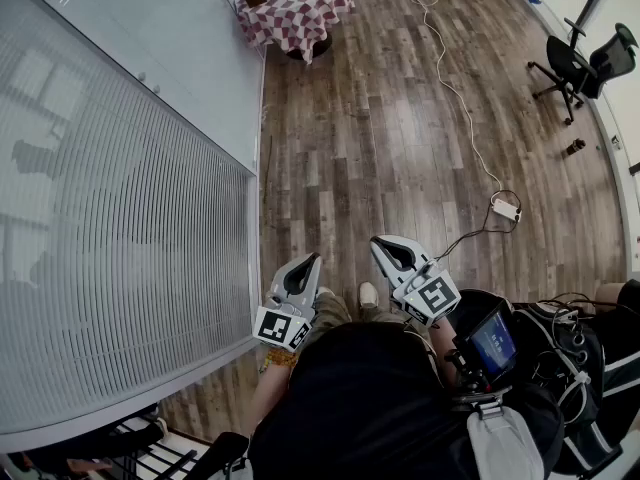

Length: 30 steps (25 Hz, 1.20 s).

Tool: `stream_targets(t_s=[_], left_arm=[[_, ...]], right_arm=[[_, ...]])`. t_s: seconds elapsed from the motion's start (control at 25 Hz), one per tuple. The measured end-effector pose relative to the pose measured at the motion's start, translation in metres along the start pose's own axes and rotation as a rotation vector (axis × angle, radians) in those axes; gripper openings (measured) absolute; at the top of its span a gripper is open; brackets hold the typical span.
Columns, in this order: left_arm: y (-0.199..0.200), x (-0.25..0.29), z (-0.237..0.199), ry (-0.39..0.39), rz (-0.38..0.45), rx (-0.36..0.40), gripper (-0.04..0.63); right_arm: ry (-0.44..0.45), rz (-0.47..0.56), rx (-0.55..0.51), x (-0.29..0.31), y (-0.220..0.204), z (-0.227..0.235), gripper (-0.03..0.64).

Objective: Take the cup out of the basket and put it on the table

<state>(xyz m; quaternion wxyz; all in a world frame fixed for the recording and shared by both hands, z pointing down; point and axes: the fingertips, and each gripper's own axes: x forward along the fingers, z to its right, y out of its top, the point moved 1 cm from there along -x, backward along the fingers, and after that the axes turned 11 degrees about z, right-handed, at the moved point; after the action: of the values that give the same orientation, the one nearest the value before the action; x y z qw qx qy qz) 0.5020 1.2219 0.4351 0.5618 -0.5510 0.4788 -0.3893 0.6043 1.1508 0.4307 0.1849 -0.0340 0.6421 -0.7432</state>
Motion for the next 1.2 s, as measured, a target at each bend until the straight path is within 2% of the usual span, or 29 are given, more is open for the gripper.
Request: stream_targets(t_s=[0.24, 0.36, 0.52, 0.68, 0.84, 1.0, 1.2], left_arm=[[-0.012, 0.008, -0.009, 0.006, -0.024, -0.019, 0.005], [-0.016, 0.02, -0.015, -0.017, -0.016, -0.041, 0.006], [-0.019, 0.042, -0.027, -0.114, 0.046, -0.103, 0.005], [-0.027, 0.082, -0.047, -0.198, 0.059, -0.106, 0.005], [-0.018, 0.13, -0.085, -0.234, 0.1, -0.087, 0.005], [-0.01, 0.17, -0.135, -0.266, 0.163, -0.091, 0.005], [-0.005, 0.207, -0.2, -0.291, 0.129, -0.127, 0.005]], right_arm=[[0.011, -0.031, 0.06, 0.002, -0.016, 0.009, 0.012], [-0.019, -0.054, 0.07, 0.007, -0.025, 0.022, 0.013], [-0.071, -0.064, 0.052, 0.027, -0.026, 0.047, 0.014], [-0.093, -0.08, 0.025, 0.053, -0.023, 0.075, 0.014], [-0.101, -0.118, 0.004, 0.1, -0.017, 0.105, 0.012], [-0.064, -0.144, -0.015, 0.166, -0.011, 0.127, 0.014], [-0.015, -0.176, -0.028, 0.246, -0.015, 0.155, 0.014]])
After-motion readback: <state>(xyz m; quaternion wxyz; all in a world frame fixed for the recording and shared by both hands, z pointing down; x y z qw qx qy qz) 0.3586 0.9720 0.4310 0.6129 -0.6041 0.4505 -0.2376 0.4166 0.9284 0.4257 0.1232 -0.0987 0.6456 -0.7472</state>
